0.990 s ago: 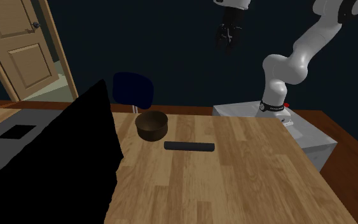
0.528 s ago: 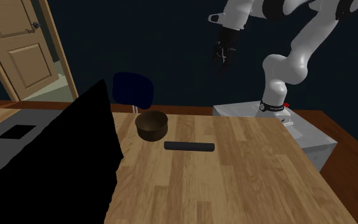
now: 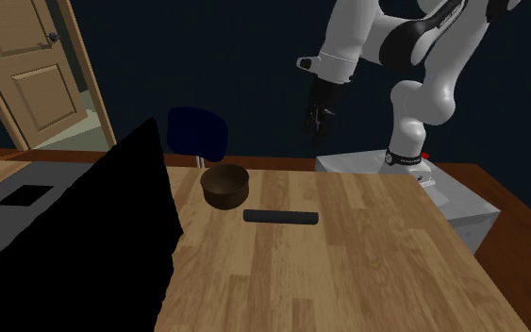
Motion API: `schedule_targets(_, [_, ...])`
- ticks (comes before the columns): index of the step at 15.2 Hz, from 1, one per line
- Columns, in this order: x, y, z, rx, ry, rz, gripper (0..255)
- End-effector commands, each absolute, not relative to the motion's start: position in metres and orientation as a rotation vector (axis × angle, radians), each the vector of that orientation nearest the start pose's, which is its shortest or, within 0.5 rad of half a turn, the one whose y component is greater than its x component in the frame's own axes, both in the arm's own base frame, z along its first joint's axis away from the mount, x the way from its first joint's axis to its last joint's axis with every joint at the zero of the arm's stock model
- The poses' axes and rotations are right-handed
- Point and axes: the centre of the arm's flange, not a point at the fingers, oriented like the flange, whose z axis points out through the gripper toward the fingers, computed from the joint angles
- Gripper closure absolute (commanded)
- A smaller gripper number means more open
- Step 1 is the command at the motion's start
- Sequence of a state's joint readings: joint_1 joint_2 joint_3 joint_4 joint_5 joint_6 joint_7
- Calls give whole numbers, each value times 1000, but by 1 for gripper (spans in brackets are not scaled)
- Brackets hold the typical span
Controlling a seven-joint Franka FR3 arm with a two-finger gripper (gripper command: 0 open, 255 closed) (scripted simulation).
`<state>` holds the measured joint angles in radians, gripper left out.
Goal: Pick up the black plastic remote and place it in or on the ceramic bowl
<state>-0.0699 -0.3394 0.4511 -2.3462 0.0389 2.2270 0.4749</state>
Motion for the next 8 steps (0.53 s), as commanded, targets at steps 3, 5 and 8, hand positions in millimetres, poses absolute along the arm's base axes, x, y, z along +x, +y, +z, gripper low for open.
schedule_targets(3, [461,217,437,-3146,261,-348,0])
schedule_targets(5, [475,232,420,-3149,293,-348,0])
schedule_targets(8, [497,255,394,-3152,341,-348,0])
